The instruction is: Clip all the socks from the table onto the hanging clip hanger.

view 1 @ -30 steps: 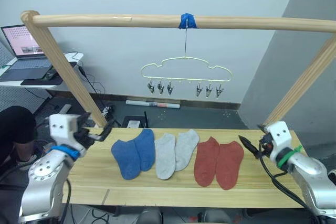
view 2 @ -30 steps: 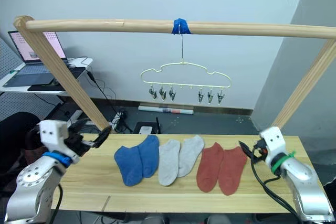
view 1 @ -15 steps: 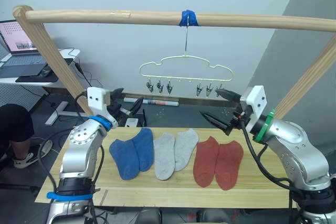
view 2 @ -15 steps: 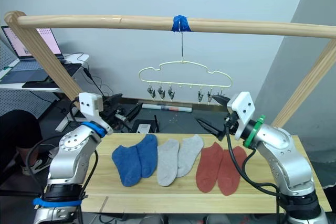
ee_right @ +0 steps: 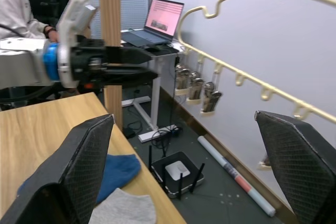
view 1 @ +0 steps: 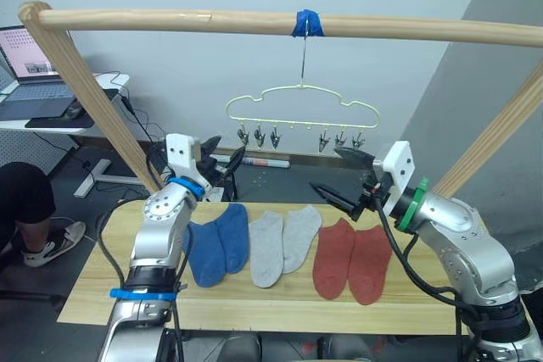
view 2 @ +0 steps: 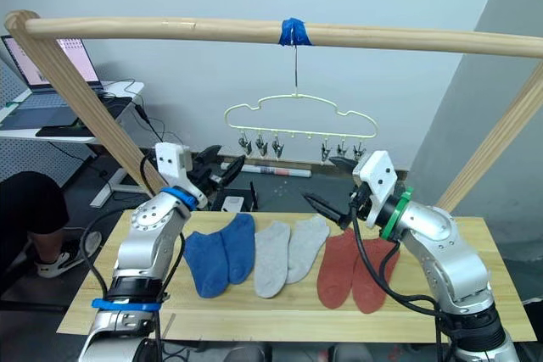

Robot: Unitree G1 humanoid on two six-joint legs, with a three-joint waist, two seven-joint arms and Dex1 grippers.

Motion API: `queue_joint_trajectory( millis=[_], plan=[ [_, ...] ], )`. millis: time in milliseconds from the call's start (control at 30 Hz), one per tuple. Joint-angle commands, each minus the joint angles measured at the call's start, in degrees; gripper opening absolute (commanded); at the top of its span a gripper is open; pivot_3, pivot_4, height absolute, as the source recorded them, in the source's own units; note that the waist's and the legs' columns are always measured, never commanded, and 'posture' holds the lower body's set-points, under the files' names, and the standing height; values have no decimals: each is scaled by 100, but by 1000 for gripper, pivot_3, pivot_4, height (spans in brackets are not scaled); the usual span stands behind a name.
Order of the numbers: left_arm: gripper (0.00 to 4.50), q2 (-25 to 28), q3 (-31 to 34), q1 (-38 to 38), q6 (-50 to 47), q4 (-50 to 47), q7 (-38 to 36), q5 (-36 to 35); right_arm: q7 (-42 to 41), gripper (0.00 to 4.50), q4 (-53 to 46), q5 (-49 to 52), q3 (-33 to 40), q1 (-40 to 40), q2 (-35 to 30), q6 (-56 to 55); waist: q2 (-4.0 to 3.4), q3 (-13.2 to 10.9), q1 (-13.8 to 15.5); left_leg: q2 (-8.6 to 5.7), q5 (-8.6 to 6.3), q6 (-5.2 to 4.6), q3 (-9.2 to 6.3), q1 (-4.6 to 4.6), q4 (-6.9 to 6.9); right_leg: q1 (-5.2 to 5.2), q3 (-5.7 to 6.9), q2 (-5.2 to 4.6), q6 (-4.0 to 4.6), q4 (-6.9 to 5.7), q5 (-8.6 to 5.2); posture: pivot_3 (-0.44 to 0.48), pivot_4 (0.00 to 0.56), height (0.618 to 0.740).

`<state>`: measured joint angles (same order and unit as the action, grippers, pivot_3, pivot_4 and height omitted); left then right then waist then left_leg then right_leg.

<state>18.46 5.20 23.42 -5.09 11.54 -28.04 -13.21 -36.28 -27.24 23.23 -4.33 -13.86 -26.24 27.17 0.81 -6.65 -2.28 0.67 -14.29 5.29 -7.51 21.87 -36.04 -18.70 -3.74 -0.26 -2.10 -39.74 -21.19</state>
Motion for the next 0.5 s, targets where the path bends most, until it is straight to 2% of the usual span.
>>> queue_joint_trajectory(
  millis=[33, 100, 200, 500],
  plan=[
    [3146, -72, 0, 205, 239, 93, 5, 41, -27, 4500, -43, -67, -15, -64, 15, -196, 4, -58, -15, 0, 0, 0, 0, 0, 0, 0, 0, 0, 0, -1, 0, -59, 139, 740],
    [2748, -96, 0, 245, 272, 137, 4, 47, -8, 4500, -54, -72, -25, -61, 34, -187, 2, -117, -35, 2, 0, 0, -2, 2, 0, -3, 2, 0, 0, -3, 0, -61, 146, 740],
    [1883, -105, -1, 302, 277, 204, 48, 86, 2, 4500, -108, -63, -25, -24, 30, -149, 8, -208, -89, 4, 0, 0, -2, 9, 3, -8, 3, 0, 0, -2, 0, -70, 164, 740],
    [1883, -61, 98, 413, 426, 299, 262, 140, 13, 4500, -250, 29, 10, -40, -8, -14, 14, -310, -107, 4, 0, 0, -4, 61, -2, -57, 8, 0, 0, -12, 0, -77, 183, 740]
  ],
)
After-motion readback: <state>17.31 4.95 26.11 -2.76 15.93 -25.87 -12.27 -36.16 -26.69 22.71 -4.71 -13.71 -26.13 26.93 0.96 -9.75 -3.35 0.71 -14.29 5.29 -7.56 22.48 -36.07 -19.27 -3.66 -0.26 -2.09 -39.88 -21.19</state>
